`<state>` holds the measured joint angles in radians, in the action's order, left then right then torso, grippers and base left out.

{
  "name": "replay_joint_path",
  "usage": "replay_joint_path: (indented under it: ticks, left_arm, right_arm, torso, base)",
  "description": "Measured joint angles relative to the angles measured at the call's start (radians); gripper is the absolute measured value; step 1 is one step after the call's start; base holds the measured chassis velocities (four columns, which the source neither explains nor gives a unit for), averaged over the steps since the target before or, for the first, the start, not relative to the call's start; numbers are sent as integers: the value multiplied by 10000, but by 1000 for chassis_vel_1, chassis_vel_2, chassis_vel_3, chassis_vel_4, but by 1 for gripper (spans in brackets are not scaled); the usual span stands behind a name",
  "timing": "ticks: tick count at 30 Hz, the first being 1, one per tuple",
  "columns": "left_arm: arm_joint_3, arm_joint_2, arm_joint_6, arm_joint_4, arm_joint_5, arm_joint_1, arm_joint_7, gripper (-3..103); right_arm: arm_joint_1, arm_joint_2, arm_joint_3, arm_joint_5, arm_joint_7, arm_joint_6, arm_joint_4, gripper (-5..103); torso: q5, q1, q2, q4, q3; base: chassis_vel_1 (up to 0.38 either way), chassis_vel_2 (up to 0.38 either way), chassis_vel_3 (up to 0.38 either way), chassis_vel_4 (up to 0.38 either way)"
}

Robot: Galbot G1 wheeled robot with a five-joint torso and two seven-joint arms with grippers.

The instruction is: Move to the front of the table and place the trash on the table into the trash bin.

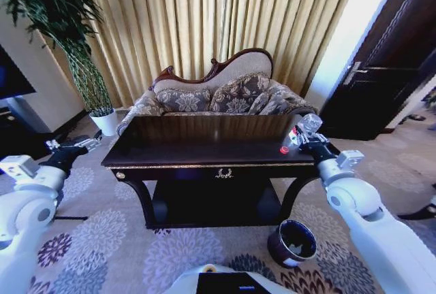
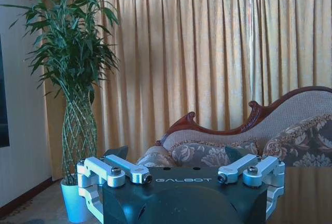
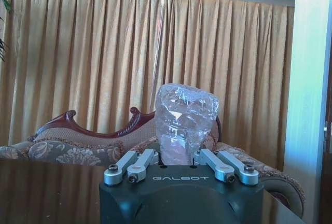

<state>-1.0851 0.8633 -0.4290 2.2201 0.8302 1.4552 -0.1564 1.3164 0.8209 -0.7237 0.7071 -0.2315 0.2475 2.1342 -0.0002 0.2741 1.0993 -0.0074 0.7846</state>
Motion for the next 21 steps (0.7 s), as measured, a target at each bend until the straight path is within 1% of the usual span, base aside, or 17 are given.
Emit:
replay_joint_path:
  ticks: [11, 16, 20, 21]
  left_arm:
    - [35, 29, 13, 7, -6, 0, -18, 100]
    - [142, 116, 18, 31, 17, -12, -20, 100]
    - [310, 393, 26, 218, 6, 46, -43, 100]
    - [310, 393, 26, 218, 6, 46, -43, 100]
  right_arm:
    - [41, 52, -12, 4, 11, 0, -25, 25]
    - [154, 189, -12, 11, 25, -23, -70, 25]
    - [409, 672, 99, -604, 244, -400, -684, 25]
    - [409, 672, 99, -604, 244, -400, -684, 25]
  torso:
    - [0, 0, 0, 0, 0]
    - [-1, -1, 1, 0, -1]
    - [-1, -3, 2, 2, -2]
    - [-1, -3, 2, 2, -2]
  base:
    - [112, -107, -106, 96]
    - [83, -91, -89, 84]
    - [18, -11, -16, 13]
    - [0, 0, 0, 0]
